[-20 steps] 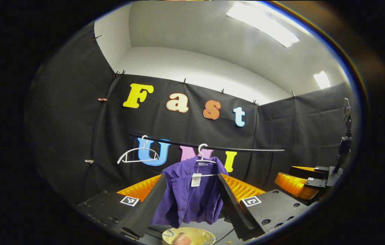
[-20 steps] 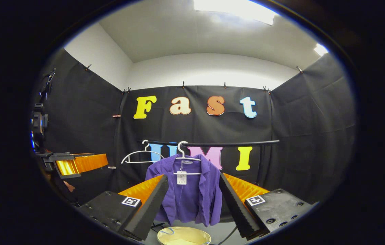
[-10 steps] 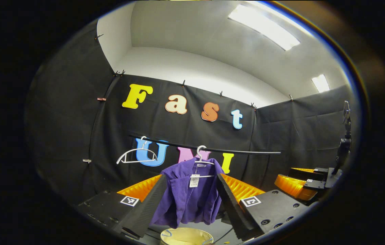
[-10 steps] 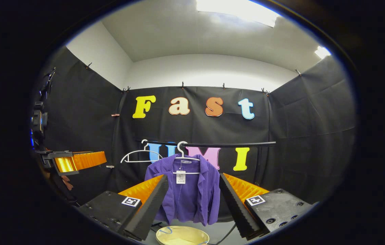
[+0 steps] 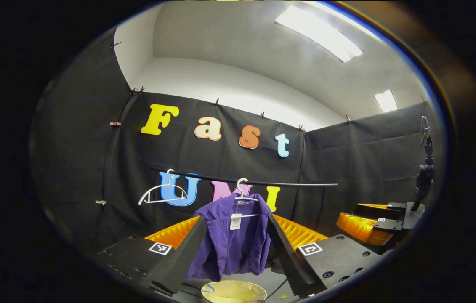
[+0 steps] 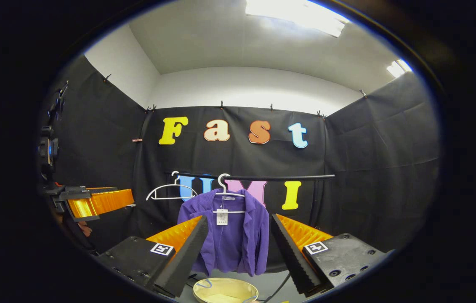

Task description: Grasp the clothes on the hanger with both hands and then place them into the laundry hamper below.

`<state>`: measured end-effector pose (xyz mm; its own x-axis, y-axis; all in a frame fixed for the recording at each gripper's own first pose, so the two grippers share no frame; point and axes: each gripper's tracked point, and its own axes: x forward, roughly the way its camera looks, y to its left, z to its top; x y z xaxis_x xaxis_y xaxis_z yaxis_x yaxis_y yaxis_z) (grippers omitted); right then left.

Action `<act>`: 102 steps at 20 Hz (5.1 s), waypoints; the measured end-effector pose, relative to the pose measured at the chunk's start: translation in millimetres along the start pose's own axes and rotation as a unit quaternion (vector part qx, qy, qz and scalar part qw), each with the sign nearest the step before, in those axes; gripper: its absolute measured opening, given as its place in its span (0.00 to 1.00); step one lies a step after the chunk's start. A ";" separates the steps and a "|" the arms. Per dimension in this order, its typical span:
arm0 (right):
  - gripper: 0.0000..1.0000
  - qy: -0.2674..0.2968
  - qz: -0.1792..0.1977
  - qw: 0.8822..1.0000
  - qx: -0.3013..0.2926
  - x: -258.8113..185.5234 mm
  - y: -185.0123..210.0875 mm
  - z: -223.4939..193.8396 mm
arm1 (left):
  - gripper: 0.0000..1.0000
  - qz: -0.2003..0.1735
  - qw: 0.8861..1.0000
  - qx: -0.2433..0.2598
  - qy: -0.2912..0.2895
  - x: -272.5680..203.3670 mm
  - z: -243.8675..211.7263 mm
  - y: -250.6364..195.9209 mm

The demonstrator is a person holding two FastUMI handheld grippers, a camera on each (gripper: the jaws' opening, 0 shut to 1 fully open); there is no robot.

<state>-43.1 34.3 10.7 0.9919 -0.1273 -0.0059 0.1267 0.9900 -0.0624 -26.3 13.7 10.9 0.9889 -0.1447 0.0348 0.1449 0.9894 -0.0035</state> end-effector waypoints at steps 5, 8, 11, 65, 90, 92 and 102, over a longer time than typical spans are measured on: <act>0.96 0.000 -0.027 1.000 -0.007 -13.2 11.6 -1.2 | 0.93 -0.030 0.999 0.003 -0.012 -10.8 6.0 9.8; 0.96 0.006 -0.043 0.999 -0.008 -14.3 12.6 -5.6 | 0.90 -0.048 0.999 0.006 -0.024 -13.2 7.4 12.9; 0.97 0.010 -0.045 0.999 -0.010 -4.5 15.9 -9.7 | 0.90 -0.048 0.998 0.016 -0.029 -11.4 5.1 17.3; 0.98 0.123 0.158 0.971 0.131 412.7 -24.9 -270.0 | 0.91 0.206 0.969 -0.052 0.129 337.0 -249.2 83.5; 0.18 0.132 0.344 0.884 0.287 413.0 -37.3 -229.3 | 0.08 0.236 0.959 -0.072 0.136 304.1 -193.5 131.0; 0.17 0.107 0.354 0.873 0.319 409.4 -41.5 -202.8 | 0.08 0.247 0.961 -0.063 0.111 298.8 -170.3 139.1; 0.07 0.004 0.372 0.799 0.473 432.7 -59.6 -119.9 | 0.09 0.296 0.955 0.009 0.009 289.4 -76.4 197.3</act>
<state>376.9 -87.1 -107.8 0.7978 0.5210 0.3033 -0.5401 0.3943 0.7435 291.1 166.4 -56.2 0.8975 0.4407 0.0143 -0.4408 0.8976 -0.0005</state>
